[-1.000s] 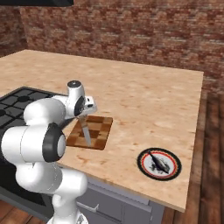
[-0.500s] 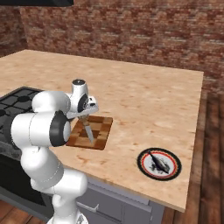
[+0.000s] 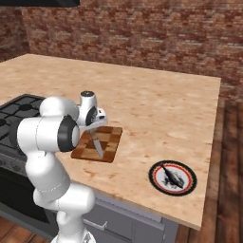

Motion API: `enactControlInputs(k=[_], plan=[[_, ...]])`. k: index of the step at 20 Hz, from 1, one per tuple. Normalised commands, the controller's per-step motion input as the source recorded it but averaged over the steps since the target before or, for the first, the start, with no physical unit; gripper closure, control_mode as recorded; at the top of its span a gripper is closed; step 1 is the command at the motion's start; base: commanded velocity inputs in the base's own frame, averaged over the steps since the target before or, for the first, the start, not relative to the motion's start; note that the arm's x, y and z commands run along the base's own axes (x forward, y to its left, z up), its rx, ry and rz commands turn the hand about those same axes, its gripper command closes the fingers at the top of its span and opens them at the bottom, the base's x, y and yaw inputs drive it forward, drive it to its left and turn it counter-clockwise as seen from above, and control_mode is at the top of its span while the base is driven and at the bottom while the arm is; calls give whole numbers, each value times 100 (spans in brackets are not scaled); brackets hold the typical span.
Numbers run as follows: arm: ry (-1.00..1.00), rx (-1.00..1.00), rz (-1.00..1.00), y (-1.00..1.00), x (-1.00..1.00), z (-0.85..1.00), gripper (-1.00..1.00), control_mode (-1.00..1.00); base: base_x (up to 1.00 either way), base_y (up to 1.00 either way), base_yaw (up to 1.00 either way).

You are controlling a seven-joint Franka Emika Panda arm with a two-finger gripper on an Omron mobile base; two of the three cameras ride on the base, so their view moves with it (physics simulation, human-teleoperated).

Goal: Pick up the knife from the drawer and place it on the cutting board. Then place the meat from the plate to the cutting board.

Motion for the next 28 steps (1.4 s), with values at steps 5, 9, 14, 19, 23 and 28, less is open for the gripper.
enactControlInputs(k=[5, 9, 14, 19, 23, 28], plan=[[0, 0, 0, 0, 4, -31, 100, -100, 0, 0, 0], [0, 0, 0, 3, 13, -27, 100, -100, 0, 0, 0], [0, 0, 0, 10, 17, -31, 100, -100, 0, 0, 0], [0, 0, 0, 16, 23, -22, 100, -100, 0, 0, 0], [0, 0, 0, 25, 28, -12, 100, -100, 0, 0, 0], [0, 0, 0, 24, 24, -12, 100, -100, 0, 0, 0]])
